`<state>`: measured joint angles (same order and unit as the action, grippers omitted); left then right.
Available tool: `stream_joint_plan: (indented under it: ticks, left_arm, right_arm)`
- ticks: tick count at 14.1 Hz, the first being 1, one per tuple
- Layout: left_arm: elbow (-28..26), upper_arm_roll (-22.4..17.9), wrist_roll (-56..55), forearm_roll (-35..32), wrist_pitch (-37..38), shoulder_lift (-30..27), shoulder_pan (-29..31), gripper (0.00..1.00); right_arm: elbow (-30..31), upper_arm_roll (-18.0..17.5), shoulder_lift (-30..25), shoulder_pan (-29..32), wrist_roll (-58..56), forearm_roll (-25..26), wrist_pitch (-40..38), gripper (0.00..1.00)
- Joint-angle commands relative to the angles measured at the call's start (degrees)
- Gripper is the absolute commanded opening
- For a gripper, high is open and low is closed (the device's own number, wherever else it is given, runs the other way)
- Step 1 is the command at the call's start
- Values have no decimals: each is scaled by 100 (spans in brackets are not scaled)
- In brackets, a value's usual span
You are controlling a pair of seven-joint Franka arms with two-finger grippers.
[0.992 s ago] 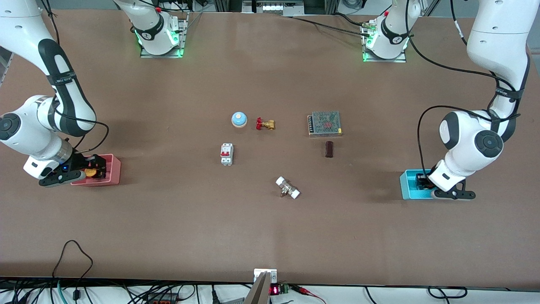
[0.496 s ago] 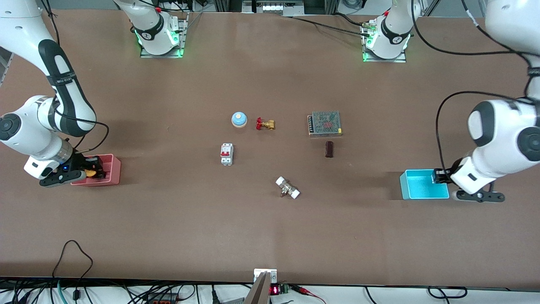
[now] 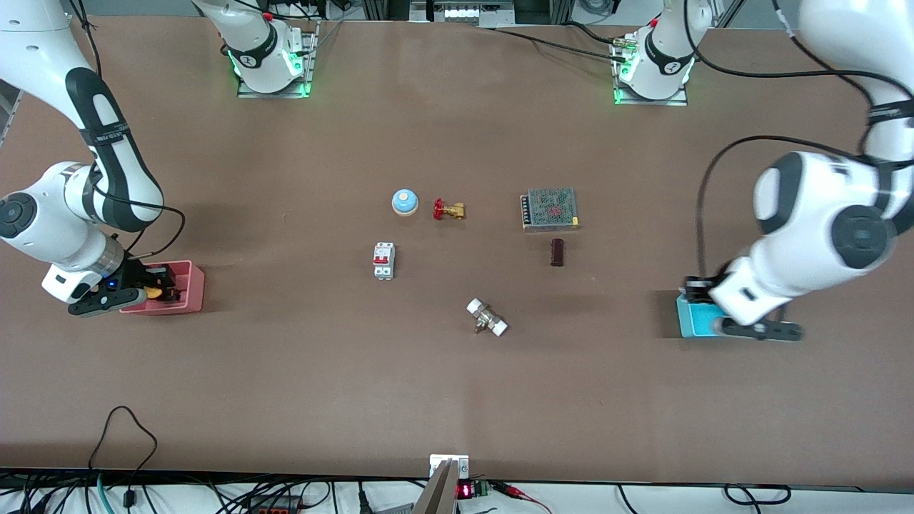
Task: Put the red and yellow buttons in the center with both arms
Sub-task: 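Close the right gripper on the yellow button while the left gripper grasps the red button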
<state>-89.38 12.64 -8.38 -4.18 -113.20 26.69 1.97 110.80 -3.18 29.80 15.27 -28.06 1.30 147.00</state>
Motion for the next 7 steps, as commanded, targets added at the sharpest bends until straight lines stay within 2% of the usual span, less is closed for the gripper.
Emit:
stream_joint_plan:
  ticks: [1, 5, 7]
  left_arm:
    - [158, 2, -872, 4, -263, 353, -477, 22]
    - [123, -51, -2016, -22, -1325, 881, -1154, 23]
    - [114, -60, -2184, -22, -1713, 1162, -1321, 24]
  right_arm:
    - [-59, -69, -175, 55, -304, -112, -83, 26]
    - [-68, -69, -1062, -59, -359, -156, -1496, 26]
    - [-76, -69, -1467, -331, 147, -182, -2181, 25]
